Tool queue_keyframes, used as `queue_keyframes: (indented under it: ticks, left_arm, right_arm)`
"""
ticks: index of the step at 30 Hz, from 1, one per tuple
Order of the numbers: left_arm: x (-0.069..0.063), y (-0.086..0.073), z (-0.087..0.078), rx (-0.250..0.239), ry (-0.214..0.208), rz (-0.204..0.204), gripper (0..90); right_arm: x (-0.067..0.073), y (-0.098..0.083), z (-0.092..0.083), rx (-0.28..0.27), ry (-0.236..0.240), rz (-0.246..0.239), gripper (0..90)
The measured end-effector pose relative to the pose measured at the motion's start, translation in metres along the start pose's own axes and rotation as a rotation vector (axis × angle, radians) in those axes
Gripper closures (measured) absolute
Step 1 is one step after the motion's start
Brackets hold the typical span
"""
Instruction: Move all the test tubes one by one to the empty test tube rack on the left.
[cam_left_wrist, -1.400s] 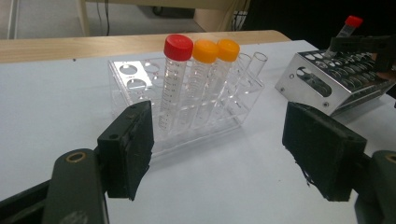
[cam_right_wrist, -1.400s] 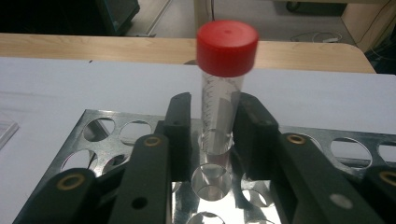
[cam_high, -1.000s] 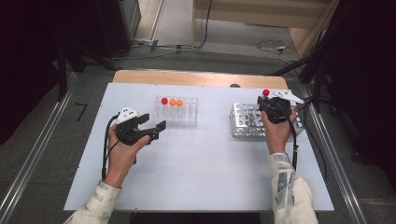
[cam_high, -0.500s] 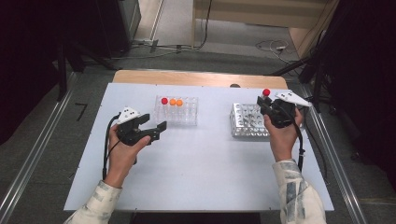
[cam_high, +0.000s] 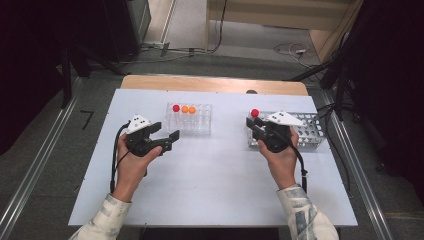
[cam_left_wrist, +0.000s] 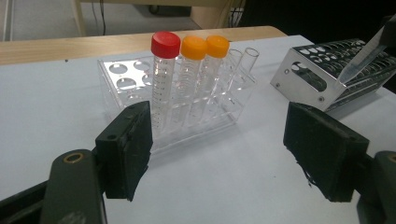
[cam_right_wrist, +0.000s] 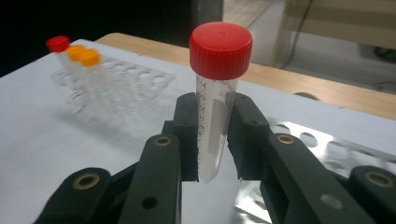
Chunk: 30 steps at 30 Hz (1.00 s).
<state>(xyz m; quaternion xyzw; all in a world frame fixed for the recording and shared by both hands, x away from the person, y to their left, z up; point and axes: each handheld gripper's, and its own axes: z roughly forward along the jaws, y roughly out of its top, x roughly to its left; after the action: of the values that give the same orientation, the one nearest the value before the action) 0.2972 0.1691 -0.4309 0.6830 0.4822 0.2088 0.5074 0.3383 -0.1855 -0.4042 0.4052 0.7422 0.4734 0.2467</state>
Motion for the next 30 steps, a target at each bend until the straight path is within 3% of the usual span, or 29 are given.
queue_keyframes:
  ticks: [8, 15, 22, 30]
  left_arm:
    - [-0.005, 0.002, -0.001, -0.016, -0.022, 0.006, 26.6]
    - [-0.013, 0.004, -0.005, -0.036, -0.069, 0.025, 30.5]
    - [-0.025, 0.004, -0.003, -0.057, -0.113, 0.063, 34.9]
    - [-0.034, 0.002, 0.001, -0.045, -0.142, 0.115, 42.7]
  right_arm:
    - [0.042, -0.01, 0.026, 0.049, 0.093, -0.049, 71.5]
    - [0.077, -0.017, 0.046, 0.083, 0.163, -0.075, 71.5]
    - [0.105, -0.018, 0.059, 0.095, 0.226, -0.088, 71.5]
    - [0.128, -0.018, 0.067, 0.109, 0.272, -0.108, 71.5]
